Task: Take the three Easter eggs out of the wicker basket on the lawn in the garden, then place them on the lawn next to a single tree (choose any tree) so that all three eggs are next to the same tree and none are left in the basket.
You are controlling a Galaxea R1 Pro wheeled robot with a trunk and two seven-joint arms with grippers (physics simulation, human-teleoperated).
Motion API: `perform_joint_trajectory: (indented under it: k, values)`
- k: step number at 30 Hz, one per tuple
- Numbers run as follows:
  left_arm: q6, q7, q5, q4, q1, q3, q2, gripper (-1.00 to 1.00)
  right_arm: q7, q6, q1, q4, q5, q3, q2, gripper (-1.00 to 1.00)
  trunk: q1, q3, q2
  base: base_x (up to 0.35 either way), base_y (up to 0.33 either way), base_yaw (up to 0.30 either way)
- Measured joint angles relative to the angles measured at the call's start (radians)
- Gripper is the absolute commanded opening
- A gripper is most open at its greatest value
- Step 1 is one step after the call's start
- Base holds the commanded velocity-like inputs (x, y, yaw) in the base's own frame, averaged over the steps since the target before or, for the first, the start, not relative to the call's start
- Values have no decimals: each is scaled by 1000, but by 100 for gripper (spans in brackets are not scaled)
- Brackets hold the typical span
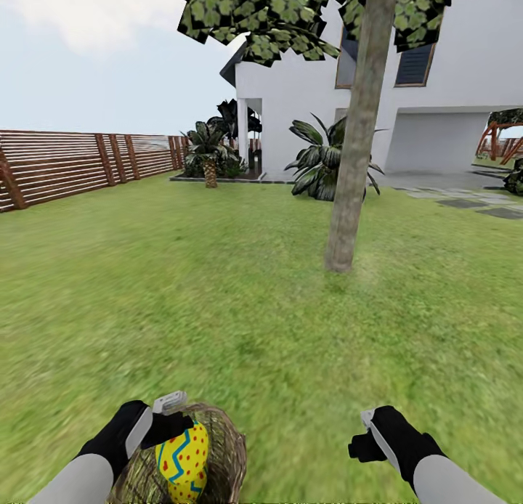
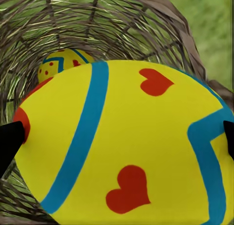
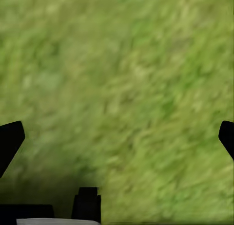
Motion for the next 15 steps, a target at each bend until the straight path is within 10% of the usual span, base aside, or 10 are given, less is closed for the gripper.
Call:
perform_joint_trajectory:
  k: [8, 15]
  values:
    - [-1, 1, -2, 1, 0, 0, -13, -100, -1, 0, 0, 1, 0, 0, 0, 100, -31, 25, 56, -80, 272, 0]
    - [-7, 4, -3, 18, 0, -2, -34, -100, 0, 1, -1, -1, 0, -1, -1, 100, -57, 47, 105, -87, 3, 0]
